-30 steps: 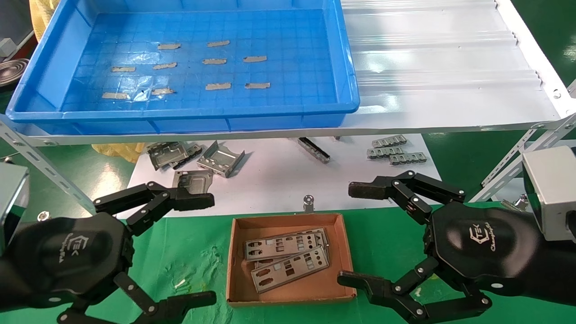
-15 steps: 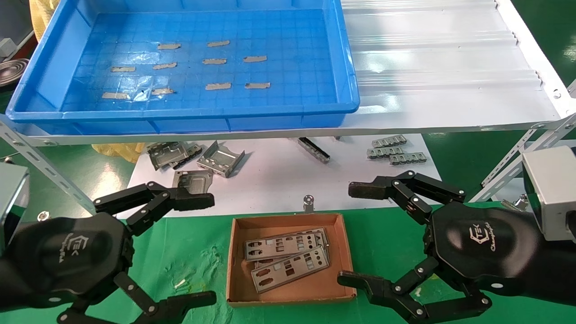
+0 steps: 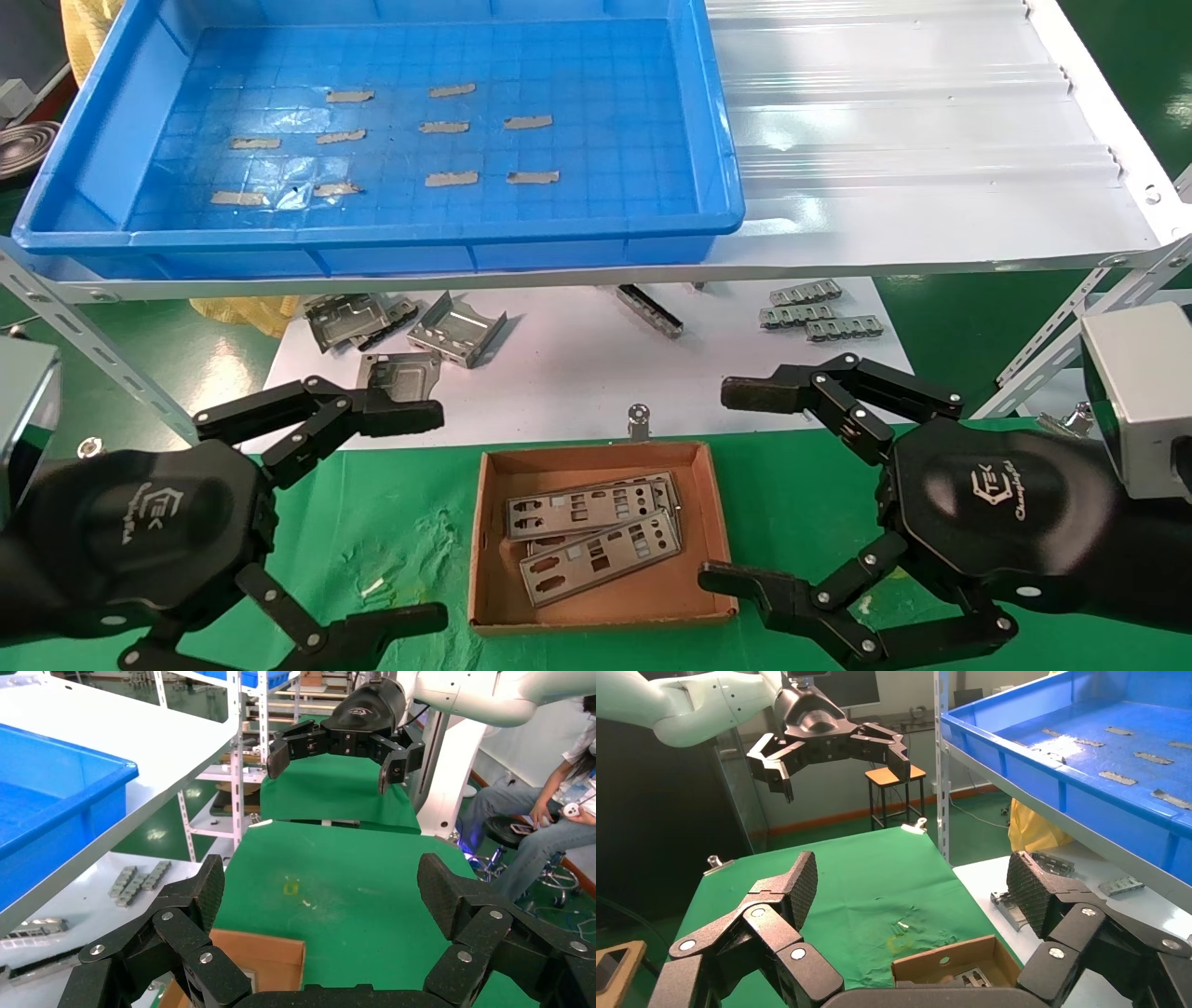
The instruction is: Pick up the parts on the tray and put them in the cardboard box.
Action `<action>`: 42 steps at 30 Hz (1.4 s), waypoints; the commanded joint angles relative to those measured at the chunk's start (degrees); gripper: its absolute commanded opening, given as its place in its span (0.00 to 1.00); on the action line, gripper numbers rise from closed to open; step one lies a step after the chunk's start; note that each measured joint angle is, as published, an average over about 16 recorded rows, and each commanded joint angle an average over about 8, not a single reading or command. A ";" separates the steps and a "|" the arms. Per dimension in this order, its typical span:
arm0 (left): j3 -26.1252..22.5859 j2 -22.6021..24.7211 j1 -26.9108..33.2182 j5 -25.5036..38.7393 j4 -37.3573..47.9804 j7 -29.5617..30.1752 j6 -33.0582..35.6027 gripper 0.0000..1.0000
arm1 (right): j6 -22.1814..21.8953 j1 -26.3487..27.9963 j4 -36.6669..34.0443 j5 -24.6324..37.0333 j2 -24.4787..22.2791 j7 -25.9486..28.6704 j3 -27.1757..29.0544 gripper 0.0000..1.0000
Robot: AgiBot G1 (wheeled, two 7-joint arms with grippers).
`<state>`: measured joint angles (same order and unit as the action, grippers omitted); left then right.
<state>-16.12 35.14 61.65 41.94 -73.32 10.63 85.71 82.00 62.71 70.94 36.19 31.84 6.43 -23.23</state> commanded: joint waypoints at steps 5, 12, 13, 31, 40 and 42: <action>0.00 0.00 0.00 0.00 0.00 0.00 0.00 1.00 | 0.00 0.00 0.00 0.00 0.00 0.00 0.00 1.00; 0.00 0.00 0.00 0.00 0.00 0.00 0.00 1.00 | 0.00 0.00 0.00 0.00 0.00 0.00 0.00 1.00; 0.00 0.00 0.00 0.00 0.00 0.00 0.00 1.00 | 0.00 0.00 0.00 0.00 0.00 0.00 0.00 1.00; 0.00 0.00 0.00 0.00 0.00 0.00 0.00 1.00 | 0.00 0.00 0.00 0.00 0.00 0.00 0.00 1.00; 0.00 0.00 0.00 0.00 0.00 0.00 0.00 1.00 | 0.00 0.00 0.00 0.00 0.00 0.00 0.00 1.00; 0.00 0.00 0.00 0.00 0.00 0.00 0.00 1.00 | 0.00 0.00 0.00 0.00 0.00 0.00 0.00 1.00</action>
<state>-16.12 35.14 61.65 41.94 -73.32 10.63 85.71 82.00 62.71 70.94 36.19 31.84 6.43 -23.23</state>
